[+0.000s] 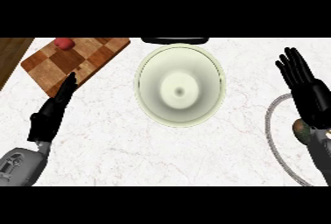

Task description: Pick the pear from the placemat and place it in the bowl

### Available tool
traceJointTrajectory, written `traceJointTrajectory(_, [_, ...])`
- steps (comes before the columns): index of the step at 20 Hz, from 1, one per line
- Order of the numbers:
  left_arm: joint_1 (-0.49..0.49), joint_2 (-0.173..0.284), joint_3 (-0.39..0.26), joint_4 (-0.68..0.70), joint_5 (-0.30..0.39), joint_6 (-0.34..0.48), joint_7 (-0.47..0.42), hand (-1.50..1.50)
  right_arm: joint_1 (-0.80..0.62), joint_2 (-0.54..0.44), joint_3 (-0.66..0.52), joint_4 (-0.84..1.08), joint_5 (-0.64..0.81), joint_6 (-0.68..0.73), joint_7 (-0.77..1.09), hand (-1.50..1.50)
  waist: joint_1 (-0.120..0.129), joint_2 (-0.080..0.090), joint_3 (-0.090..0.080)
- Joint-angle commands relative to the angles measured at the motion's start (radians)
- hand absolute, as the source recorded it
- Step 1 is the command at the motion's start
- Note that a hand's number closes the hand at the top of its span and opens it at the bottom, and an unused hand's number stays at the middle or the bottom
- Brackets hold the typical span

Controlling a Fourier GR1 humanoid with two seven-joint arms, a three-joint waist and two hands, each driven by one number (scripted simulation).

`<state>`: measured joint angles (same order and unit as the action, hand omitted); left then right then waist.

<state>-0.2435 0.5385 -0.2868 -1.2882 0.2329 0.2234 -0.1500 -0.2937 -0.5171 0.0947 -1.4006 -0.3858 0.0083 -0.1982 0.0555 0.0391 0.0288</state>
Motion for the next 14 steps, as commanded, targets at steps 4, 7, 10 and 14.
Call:
traceJointTrajectory(4, [-0.052,0.000,0.119,-0.049,0.073,0.034,-0.003,0.00,0.020,0.020,0.176,-0.049,-0.213,0.440,0.104,-1.50,-0.009,-0.043,-0.027])
traceJointTrajectory(7, [-0.049,-0.030,0.143,-0.046,0.112,0.045,0.003,0.00,-0.091,-0.230,0.168,-0.165,0.097,0.449,0.028,-1.50,-0.034,-0.084,-0.040])
traceJointTrajectory(10, [-0.003,-0.024,0.214,-0.099,0.160,0.056,-0.004,0.00,0.237,-0.236,0.031,-0.119,-0.004,0.502,-0.205,-1.50,-0.085,-0.049,-0.026])
traceJointTrajectory(14, [0.003,0.027,0.263,-0.140,0.189,0.017,0.037,0.00,0.331,-0.385,-0.081,-0.169,0.000,0.686,-0.361,-1.50,-0.079,-0.046,-0.028])
